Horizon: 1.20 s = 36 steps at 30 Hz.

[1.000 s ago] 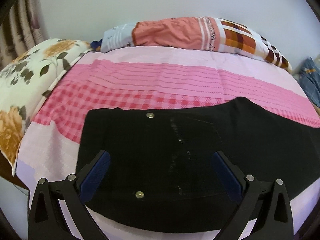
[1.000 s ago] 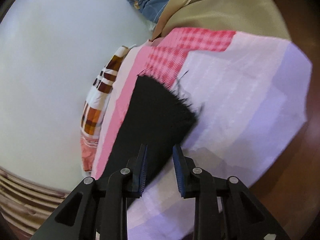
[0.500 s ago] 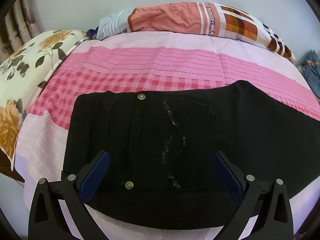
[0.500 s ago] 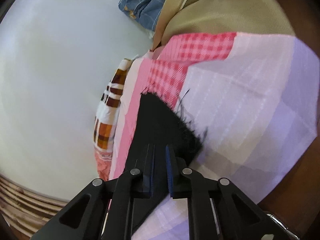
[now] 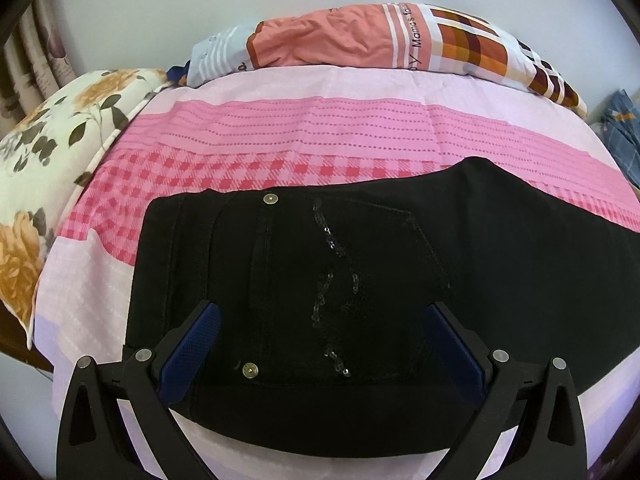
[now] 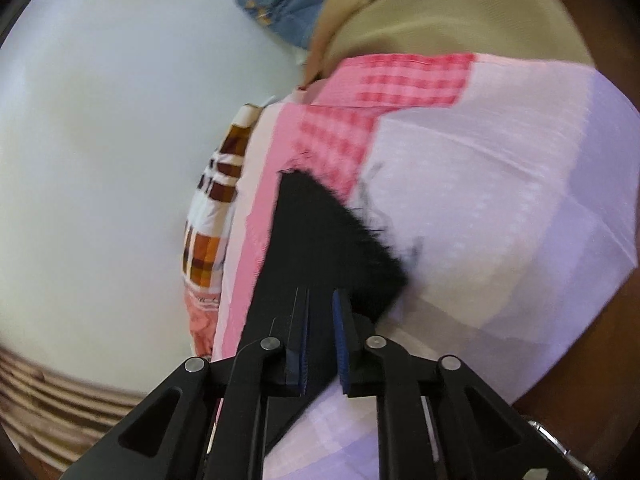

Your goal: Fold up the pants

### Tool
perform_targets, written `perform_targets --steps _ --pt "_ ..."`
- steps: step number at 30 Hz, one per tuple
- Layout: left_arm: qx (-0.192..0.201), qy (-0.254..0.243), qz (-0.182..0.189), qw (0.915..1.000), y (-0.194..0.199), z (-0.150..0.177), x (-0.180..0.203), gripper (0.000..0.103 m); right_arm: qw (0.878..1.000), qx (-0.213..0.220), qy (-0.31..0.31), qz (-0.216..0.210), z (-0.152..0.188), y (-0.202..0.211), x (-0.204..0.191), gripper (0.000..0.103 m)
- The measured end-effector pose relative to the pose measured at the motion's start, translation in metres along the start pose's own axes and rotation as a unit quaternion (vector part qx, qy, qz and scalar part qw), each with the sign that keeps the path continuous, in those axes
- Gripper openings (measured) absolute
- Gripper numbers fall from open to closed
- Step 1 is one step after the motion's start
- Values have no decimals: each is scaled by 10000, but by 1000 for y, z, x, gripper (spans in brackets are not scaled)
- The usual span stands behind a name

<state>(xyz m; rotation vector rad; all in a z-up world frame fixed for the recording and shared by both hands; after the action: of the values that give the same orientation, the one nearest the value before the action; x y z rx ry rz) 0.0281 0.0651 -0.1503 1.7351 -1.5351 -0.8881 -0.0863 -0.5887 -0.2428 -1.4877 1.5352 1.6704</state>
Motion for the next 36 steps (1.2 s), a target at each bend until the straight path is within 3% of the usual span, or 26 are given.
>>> perform_targets --steps 4,8,13,16,19,23,25,27,28,30,36 --pt "-25 -1 -16 10000 0 0 -1 101 9998 30 124 139 -1 -1 -4 10" --pt "-43 65 15 10000 0 0 -4 101 9969 437 -651 52 -6 18 30 13" --pt "0 108 54 9999 1 1 -7 101 9867 629 -1462 -317 -2 37 71 30" --pt "-43 113 59 9999 1 1 -6 101 9857 635 -1460 -551 -1 36 69 41" --pt "-92 142 98 9998 0 3 -4 101 9896 498 -1256 -494 -3 26 59 54" --pt "-46 118 116 9999 3 3 -3 101 9942 193 -995 -358 -2 1 47 57" --pt "-59 103 120 9999 2 3 -2 101 9961 98 -802 -366 1 -9 38 57" --pt "-79 95 132 9998 1 3 -3 101 9997 98 -179 98 3 -13 20 53" --pt "-66 97 123 9999 1 3 -3 101 9996 98 24 262 4 -12 16 42" --pt "-53 108 134 9998 1 3 -3 101 9998 80 191 38 3 -9 7 10" --pt "-86 199 204 9996 1 3 -5 101 9985 44 499 199 0 -21 2 13"
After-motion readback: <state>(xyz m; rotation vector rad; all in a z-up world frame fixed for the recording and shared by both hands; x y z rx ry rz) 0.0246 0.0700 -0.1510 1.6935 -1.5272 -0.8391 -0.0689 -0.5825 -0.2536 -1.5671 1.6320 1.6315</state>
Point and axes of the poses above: each gripper's, at about its wrist camera, not at the fingertips, and y roughly against the way its jaws point, x to its right, z to its underside, the point moved 3 cm from there along -y, roughly the way its jaws point, and after that the axes turned 2 degrees about x, right-handed, at the moved point
